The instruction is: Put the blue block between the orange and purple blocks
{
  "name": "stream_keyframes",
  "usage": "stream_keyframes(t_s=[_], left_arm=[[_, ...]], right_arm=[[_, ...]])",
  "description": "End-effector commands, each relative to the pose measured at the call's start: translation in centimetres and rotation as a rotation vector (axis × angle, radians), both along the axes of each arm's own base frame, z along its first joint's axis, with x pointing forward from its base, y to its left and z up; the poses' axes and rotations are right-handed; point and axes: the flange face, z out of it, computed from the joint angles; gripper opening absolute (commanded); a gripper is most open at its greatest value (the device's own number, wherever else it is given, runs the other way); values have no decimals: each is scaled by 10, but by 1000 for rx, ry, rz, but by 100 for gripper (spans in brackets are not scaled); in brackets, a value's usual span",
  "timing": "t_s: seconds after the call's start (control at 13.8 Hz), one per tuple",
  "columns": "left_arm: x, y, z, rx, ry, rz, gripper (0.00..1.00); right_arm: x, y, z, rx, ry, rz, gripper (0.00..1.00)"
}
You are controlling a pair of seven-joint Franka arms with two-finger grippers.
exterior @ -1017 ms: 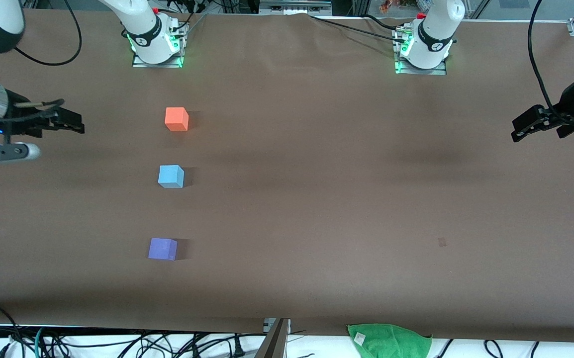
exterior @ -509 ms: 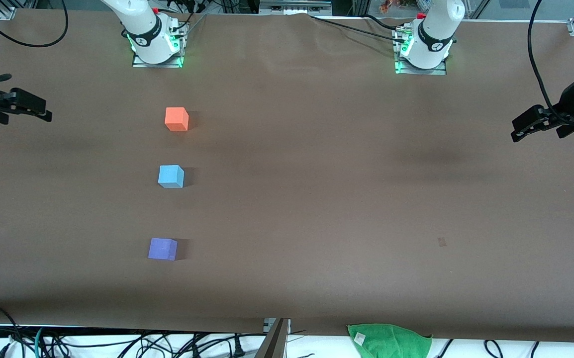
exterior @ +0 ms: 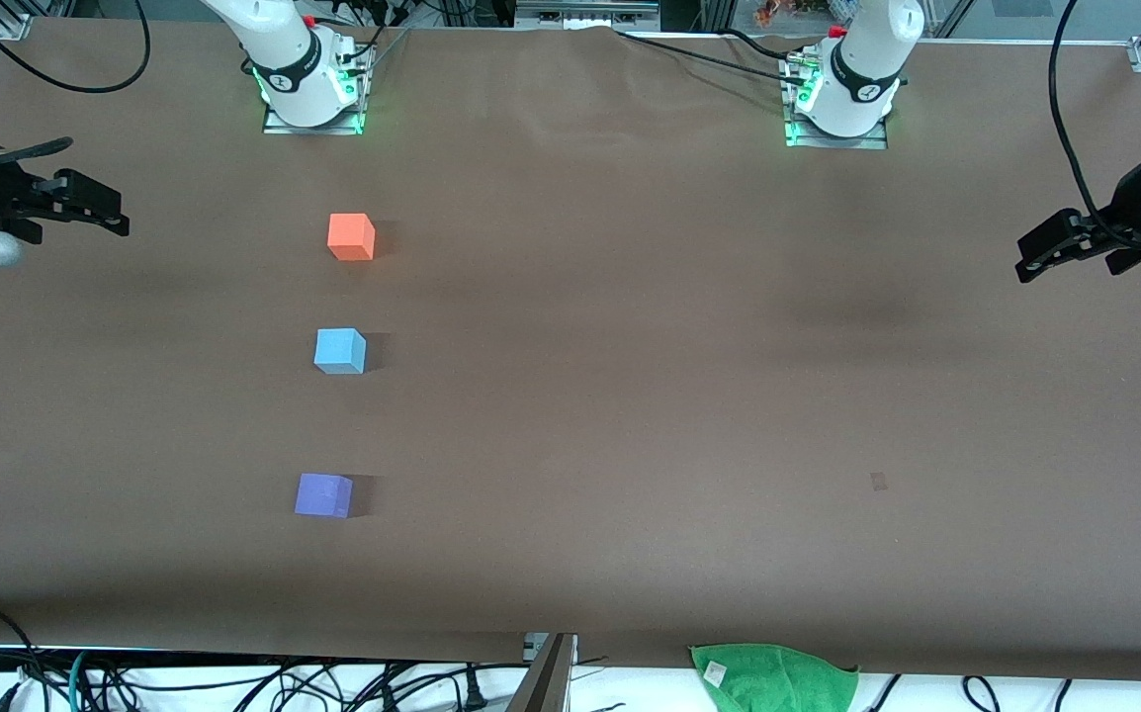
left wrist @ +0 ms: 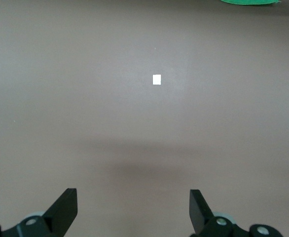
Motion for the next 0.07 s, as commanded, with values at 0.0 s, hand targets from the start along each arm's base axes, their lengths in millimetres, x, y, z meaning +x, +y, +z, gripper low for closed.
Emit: stream_keyframes(t_s=[0.0], left_arm=[[-2, -1, 1, -17, -7, 0, 100]], right_arm=[[1, -1, 0, -11, -9, 0, 100]])
